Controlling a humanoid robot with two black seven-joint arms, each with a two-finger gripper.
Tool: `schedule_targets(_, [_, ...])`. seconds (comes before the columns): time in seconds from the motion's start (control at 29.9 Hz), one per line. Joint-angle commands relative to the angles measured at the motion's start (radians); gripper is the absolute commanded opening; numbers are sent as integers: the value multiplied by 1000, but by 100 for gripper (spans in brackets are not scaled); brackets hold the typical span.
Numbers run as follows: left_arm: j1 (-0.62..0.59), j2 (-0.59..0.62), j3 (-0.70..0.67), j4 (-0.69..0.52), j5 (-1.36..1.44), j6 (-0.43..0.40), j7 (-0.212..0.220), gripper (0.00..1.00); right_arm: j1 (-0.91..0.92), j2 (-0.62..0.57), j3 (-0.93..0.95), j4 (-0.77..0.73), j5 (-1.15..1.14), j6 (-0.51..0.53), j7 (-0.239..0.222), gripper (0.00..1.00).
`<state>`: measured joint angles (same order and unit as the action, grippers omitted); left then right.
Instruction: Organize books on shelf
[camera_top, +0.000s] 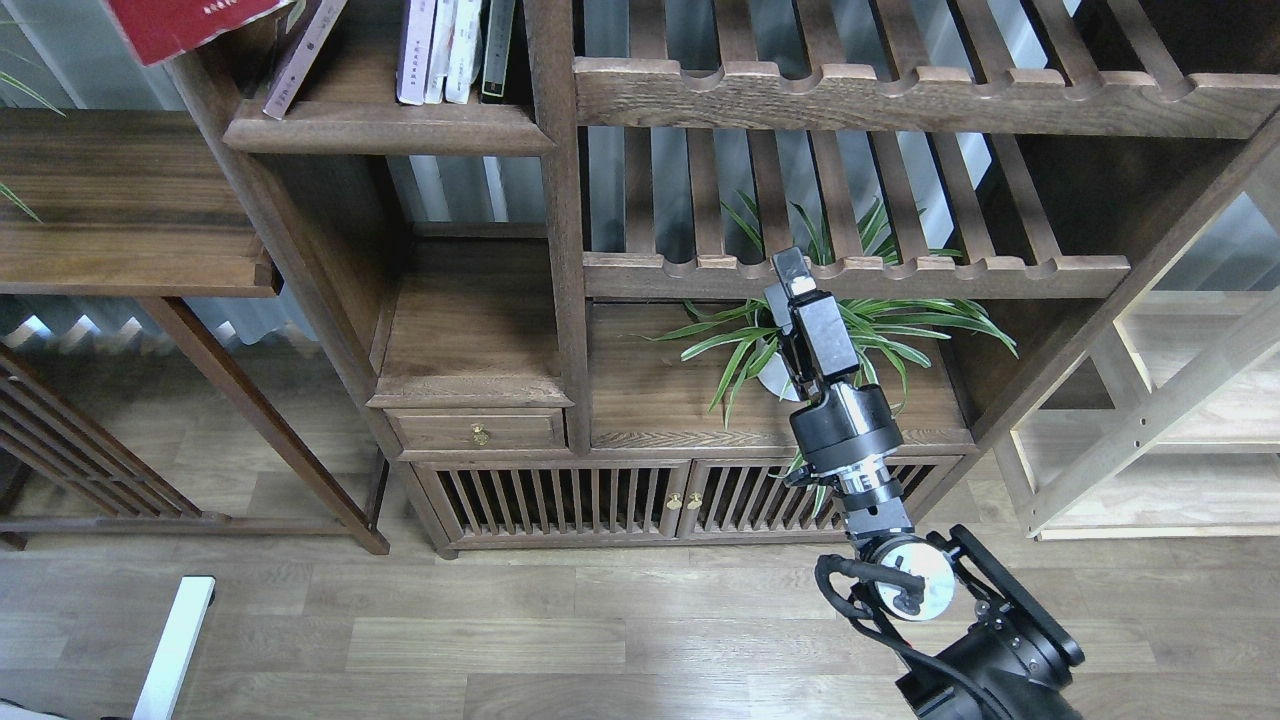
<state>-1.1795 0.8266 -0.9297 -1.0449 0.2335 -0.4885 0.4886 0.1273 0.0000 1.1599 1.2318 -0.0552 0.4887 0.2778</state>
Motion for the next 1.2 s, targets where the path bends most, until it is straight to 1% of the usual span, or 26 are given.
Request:
schedule_targets(0.0, [-63,-56,60,52,0,0,0,17,0,0,1,2,0,0,1,100])
schedule_targets(0.37, [-157,-158,140,140,9,0,0,17,-9,0,17,2,0,0,0,100])
schedule_targets(0.63, [-230,-291,189,253,33,0,0,17,-11,0,17,2,1,0,0,100])
schedule_targets(0.84, [-244,-331,207,312,33,0,0,18,-15,0,23,2,8,0,0,100])
schedule_targets(0.9, [-241,-337,213,321,33,0,0,22,-21,0,23,2,11,0,0,100])
schedule_targets(0.94, [-239,-337,219,322,33,0,0,25,-21,0,23,2,12,0,0,100])
schedule_targets(1.0, [-235,-339,238,321,33,0,0,37,-23,0,23,2,12,0,0,100])
schedule_targets(1.07, [-230,-339,250,316,32,0,0,46,-26,0,23,2,14,0,0,100])
schedule_targets(1.17, [-229,-339,259,312,32,0,0,57,-28,0,23,2,14,0,0,100])
